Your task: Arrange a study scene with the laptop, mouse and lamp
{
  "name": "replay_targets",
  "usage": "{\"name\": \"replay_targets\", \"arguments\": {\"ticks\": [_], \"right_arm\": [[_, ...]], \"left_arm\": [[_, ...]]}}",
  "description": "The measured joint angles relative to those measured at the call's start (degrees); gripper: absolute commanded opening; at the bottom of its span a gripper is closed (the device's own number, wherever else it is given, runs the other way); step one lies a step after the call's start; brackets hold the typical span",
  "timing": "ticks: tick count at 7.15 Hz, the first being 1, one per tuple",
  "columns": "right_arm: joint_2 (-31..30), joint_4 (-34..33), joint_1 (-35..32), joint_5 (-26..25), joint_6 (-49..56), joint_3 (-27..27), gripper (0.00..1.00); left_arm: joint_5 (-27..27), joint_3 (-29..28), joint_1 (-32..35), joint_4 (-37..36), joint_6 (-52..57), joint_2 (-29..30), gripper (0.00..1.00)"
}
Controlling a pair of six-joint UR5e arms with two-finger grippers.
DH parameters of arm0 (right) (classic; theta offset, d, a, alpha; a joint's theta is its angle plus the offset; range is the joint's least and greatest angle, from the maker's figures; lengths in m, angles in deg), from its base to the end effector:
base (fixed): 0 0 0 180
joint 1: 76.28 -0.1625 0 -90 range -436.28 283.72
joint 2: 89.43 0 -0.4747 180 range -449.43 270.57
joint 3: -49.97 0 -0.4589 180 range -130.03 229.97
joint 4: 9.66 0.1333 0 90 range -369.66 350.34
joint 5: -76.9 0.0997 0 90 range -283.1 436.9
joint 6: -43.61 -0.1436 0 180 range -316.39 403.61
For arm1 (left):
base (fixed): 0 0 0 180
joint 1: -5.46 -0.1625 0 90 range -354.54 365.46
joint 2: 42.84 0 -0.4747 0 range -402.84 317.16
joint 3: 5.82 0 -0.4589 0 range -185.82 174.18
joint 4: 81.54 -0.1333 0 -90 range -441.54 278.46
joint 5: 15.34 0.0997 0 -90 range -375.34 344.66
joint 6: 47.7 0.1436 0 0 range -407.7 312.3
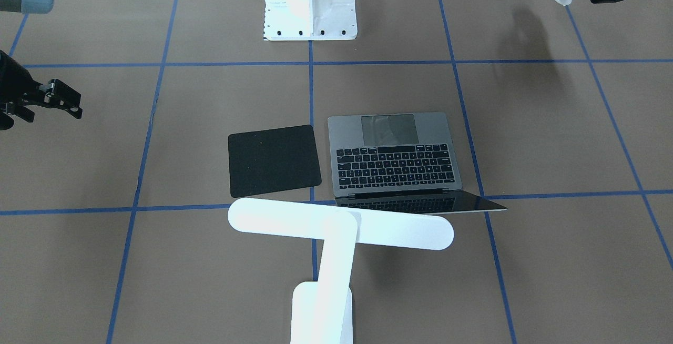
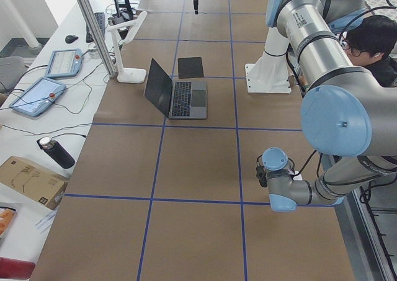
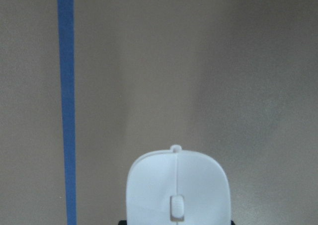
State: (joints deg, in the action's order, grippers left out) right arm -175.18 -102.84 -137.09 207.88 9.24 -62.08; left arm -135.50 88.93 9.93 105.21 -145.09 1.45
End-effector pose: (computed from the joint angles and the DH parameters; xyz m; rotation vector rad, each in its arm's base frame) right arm -0.2491 -0.5262 0.4931 -0.0432 -0.8023 -0.0588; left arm 0.1602 -0.0739 0.7822 -0.5064 0.9351 0.0690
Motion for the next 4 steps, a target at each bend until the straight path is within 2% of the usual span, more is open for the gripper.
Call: {"name": "replay_targets", "arguments": {"ticks": [4], "right_arm": [[0.1, 0.1, 0.9, 0.0, -0.1, 0.6, 0.99]], "left_arm": [[0.0, 0.4, 5.8, -0.3, 2.9, 3.5, 0.54]]}}
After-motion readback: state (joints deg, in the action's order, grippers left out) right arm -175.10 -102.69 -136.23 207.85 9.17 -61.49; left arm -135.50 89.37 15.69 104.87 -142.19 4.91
